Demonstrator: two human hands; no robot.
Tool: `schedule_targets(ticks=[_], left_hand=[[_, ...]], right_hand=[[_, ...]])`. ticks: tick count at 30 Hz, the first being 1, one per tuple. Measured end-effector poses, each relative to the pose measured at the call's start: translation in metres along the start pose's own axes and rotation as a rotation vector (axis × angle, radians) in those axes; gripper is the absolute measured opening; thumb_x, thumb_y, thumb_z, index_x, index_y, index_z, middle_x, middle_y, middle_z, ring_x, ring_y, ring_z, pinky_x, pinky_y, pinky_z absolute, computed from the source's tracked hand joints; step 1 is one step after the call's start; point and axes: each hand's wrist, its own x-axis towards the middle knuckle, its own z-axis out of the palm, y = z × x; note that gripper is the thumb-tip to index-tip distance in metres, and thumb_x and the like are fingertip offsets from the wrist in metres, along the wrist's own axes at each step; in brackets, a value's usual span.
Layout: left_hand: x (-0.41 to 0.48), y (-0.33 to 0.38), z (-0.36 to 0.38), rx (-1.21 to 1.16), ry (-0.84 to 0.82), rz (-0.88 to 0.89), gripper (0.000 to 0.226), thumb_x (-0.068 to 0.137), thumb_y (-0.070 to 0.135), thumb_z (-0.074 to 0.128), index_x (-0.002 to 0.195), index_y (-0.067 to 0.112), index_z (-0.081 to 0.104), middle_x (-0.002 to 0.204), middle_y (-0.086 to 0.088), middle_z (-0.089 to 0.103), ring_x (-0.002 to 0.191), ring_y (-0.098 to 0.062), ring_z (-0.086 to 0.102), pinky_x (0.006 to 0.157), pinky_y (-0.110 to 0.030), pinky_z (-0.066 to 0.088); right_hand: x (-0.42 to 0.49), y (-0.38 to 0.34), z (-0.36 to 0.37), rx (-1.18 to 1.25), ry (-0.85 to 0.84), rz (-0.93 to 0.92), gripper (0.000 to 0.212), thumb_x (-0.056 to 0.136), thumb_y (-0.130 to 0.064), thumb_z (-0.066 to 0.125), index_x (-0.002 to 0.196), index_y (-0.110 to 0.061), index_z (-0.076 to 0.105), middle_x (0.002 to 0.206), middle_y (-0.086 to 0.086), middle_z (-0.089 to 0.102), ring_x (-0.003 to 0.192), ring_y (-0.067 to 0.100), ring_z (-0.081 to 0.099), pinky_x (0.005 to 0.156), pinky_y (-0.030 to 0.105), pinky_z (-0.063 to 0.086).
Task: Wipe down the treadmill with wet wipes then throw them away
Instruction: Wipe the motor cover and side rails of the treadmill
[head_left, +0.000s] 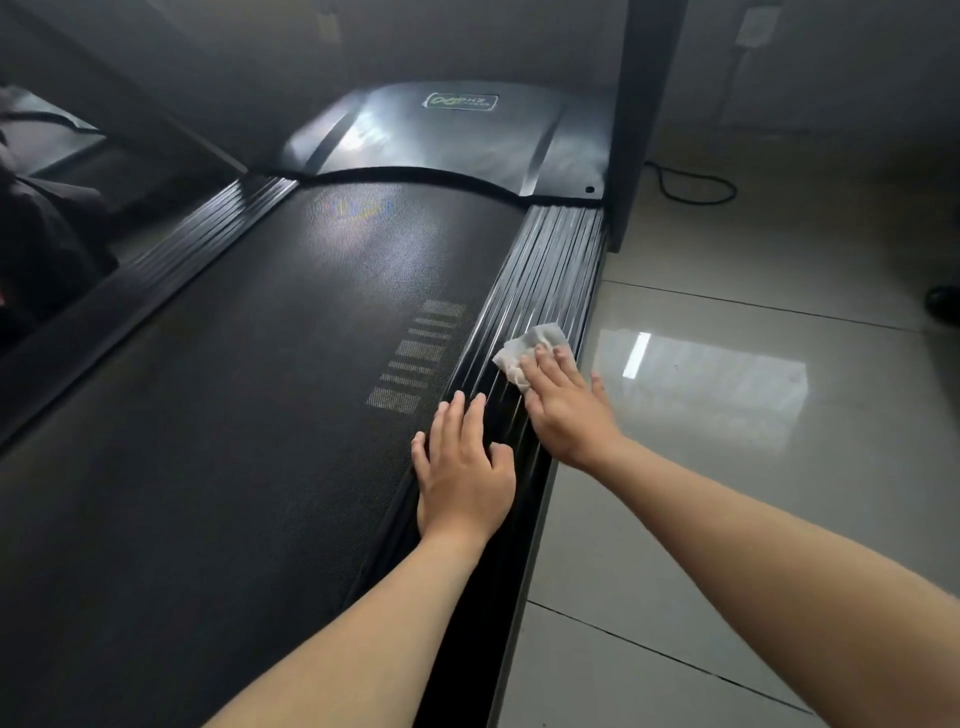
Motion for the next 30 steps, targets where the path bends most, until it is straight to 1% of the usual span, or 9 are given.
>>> schedule_targets(ticks=[5,10,14,17,19,21,23,26,30], left_hand=[[-0.002,0.003,-0.002,-0.001,0.012,0.016,0.059,0.099,0.032,0.047,0.156,0.03,0.031,0.167,0.009,0.018,0.155,-0.009,0.003,0.126,-0.044,-0.004],[-0.004,0.003,-0.002,-0.021,0.064,0.085,0.053,0.101,0.029,0.048,0.152,0.029,0.038,0.163,0.009,0.029,0.152,-0.01,0.015,0.126,-0.043,0.004],[-0.008,0.005,-0.004,0.007,0.078,0.169,0.052,0.097,0.033,0.043,0.148,0.025,0.046,0.157,0.005,0.04,0.148,-0.015,0.027,0.125,-0.046,0.015],[-0.012,0.005,-0.003,0.055,0.062,0.21,0.06,0.092,0.04,0.032,0.147,0.023,0.049,0.155,0.004,0.043,0.144,-0.016,0.032,0.123,-0.042,0.022],[-0.013,0.007,-0.001,0.099,0.027,0.212,0.06,0.093,0.042,0.034,0.15,0.025,0.045,0.158,0.006,0.039,0.145,-0.016,0.029,0.123,-0.041,0.022],[-0.012,0.013,0.002,0.139,-0.02,0.183,0.056,0.098,0.042,0.042,0.153,0.029,0.039,0.162,0.007,0.032,0.148,-0.016,0.024,0.124,-0.041,0.018],[-0.011,0.024,0.006,0.168,-0.048,0.134,0.055,0.101,0.041,0.043,0.155,0.033,0.034,0.164,0.008,0.028,0.149,-0.017,0.019,0.124,-0.043,0.013],[-0.006,0.042,0.015,0.206,-0.088,0.071,0.053,0.104,0.043,0.032,0.157,0.04,0.027,0.167,0.009,0.019,0.15,-0.017,0.011,0.124,-0.046,0.004],[-0.003,0.045,0.022,0.311,-0.132,0.084,0.055,0.104,0.047,0.028,0.158,0.045,0.018,0.169,0.009,0.007,0.151,-0.018,0.003,0.122,-0.047,0.0]], right_hand=[[-0.035,-0.011,0.03,0.149,0.081,-0.126,0.062,0.097,-0.042,0.022,0.158,-0.033,0.027,0.169,-0.006,0.005,0.155,0.014,-0.011,0.125,0.046,0.0],[-0.059,0.012,0.038,0.185,0.114,-0.327,0.06,0.096,-0.051,0.023,0.149,-0.036,0.046,0.162,-0.018,0.024,0.151,0.0,0.005,0.123,0.038,-0.005],[-0.062,0.023,0.04,0.138,0.145,-0.383,0.055,0.102,-0.052,0.023,0.15,-0.035,0.045,0.16,-0.019,0.028,0.152,0.0,0.01,0.125,0.036,-0.002],[-0.039,0.021,0.033,0.236,0.166,-0.207,0.047,0.108,-0.039,0.034,0.153,-0.029,0.04,0.164,-0.012,0.021,0.154,0.007,0.005,0.125,0.04,0.002],[-0.029,0.015,0.033,0.479,0.22,-0.055,0.047,0.109,-0.025,0.039,0.155,-0.019,0.037,0.167,-0.004,0.015,0.155,0.01,0.004,0.126,0.031,0.003],[-0.033,0.005,0.037,0.711,0.222,0.008,0.051,0.11,-0.02,0.035,0.159,-0.016,0.023,0.169,-0.004,0.002,0.151,0.002,-0.002,0.12,0.016,-0.001],[-0.04,-0.002,0.041,0.95,0.19,0.063,0.056,0.111,-0.022,0.031,0.161,-0.023,0.007,0.168,-0.007,-0.006,0.149,-0.002,-0.004,0.119,0.017,0.0],[-0.039,-0.001,0.039,1.323,0.128,0.213,0.057,0.111,-0.035,0.032,0.16,-0.04,0.004,0.161,-0.015,0.017,0.146,0.004,0.019,0.12,0.026,0.018],[-0.022,0.018,0.054,1.455,0.113,0.389,0.045,0.106,-0.046,0.038,0.15,-0.04,0.04,0.148,-0.006,0.051,0.133,0.014,0.051,0.114,0.038,0.04]])
